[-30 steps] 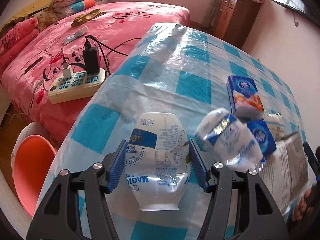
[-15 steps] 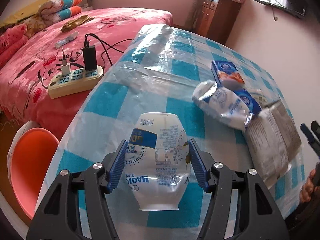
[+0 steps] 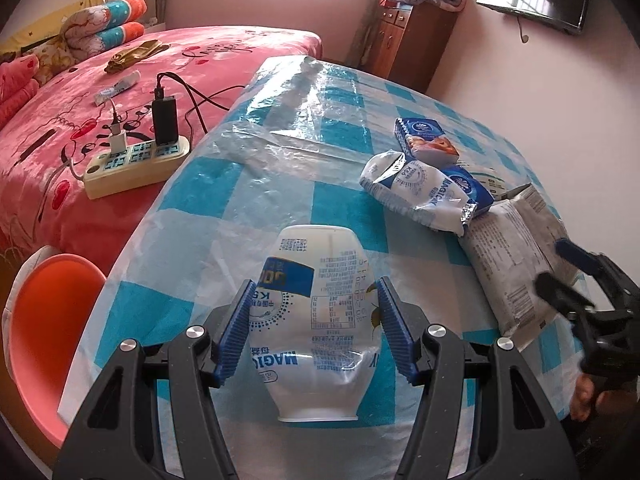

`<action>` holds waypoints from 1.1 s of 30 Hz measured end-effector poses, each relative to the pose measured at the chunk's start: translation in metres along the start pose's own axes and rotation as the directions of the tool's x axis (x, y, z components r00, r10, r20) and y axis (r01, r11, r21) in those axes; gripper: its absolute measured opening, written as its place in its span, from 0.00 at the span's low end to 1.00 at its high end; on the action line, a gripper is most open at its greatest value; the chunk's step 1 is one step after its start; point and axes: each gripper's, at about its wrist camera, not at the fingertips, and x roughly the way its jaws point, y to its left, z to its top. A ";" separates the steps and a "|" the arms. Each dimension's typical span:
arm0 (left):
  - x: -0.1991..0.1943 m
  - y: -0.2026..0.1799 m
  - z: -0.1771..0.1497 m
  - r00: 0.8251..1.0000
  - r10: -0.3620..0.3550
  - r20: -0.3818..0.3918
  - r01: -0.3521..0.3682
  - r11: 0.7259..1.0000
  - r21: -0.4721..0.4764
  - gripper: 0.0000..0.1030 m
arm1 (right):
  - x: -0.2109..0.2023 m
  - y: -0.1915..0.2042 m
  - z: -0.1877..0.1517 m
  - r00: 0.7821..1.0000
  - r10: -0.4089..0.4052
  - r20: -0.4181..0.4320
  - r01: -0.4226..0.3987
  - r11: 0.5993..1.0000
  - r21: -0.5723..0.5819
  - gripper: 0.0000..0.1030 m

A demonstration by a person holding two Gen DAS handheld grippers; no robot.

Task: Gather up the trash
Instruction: 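Grasp the white plastic bottle with the left gripper while the right gripper grasps a paper packet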

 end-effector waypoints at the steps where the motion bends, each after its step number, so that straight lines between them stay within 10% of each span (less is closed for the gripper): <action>1: -0.001 0.000 -0.001 1.000 -0.002 0.003 0.002 1.000 0.002 0.60 | 0.005 0.002 -0.001 1.000 -0.004 -0.014 0.004 1.000 -0.004 0.91; 33: -0.021 0.023 -0.019 0.998 -0.039 0.059 0.039 0.999 -0.006 0.60 | 0.021 0.025 -0.012 0.985 -0.157 -0.070 0.152 0.986 -0.072 0.74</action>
